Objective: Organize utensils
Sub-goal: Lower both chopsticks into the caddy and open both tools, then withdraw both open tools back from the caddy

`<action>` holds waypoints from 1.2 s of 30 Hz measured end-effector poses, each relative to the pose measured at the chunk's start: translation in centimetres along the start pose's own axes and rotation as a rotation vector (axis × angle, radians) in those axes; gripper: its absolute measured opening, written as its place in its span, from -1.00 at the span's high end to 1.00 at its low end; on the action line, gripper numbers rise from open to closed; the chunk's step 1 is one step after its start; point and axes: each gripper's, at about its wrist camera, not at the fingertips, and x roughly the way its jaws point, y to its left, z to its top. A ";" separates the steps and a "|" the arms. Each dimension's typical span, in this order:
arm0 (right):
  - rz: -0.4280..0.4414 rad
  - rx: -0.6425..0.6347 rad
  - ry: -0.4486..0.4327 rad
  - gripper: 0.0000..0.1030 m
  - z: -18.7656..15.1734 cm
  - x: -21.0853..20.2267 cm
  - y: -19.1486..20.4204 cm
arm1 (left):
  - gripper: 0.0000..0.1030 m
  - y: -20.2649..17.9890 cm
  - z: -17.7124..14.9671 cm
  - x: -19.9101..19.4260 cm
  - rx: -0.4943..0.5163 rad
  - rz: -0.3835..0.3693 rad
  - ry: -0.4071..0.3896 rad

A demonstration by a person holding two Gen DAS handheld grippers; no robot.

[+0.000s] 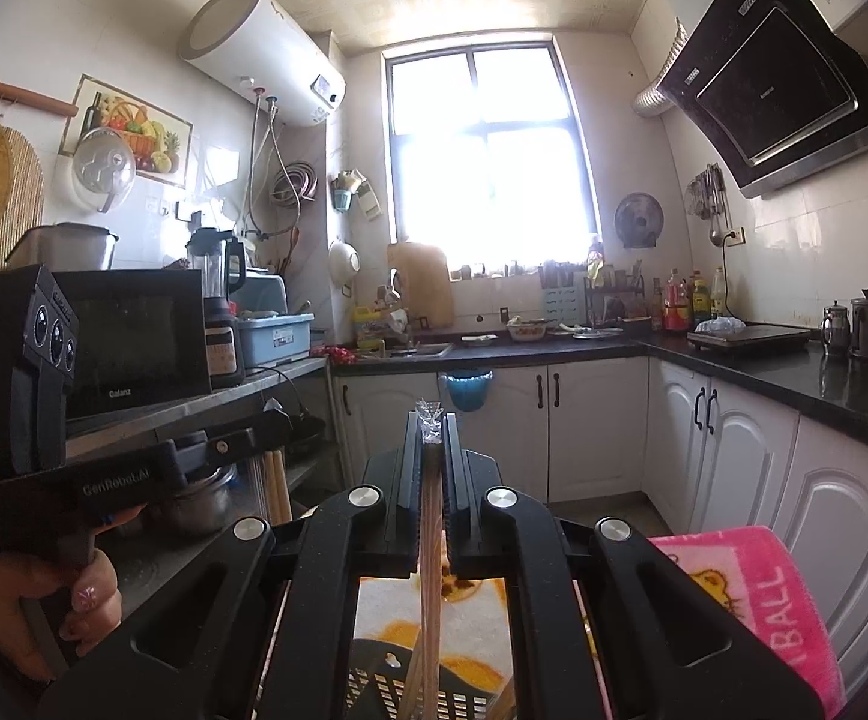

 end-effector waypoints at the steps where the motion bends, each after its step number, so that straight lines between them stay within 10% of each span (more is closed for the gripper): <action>1: -0.001 0.001 0.003 0.88 -0.1 0.2 -0.1 | 0.96 0.0 -0.3 0.2 0.001 0.000 0.008; 24: -0.029 0.059 0.174 0.67 -5.8 2.2 -0.2 | 0.96 0.7 -5.9 2.1 0.015 0.007 0.170; 36: -0.030 0.068 0.212 0.32 -6.4 -0.6 0.0 | 0.37 0.5 -6.9 0.0 0.011 0.007 0.215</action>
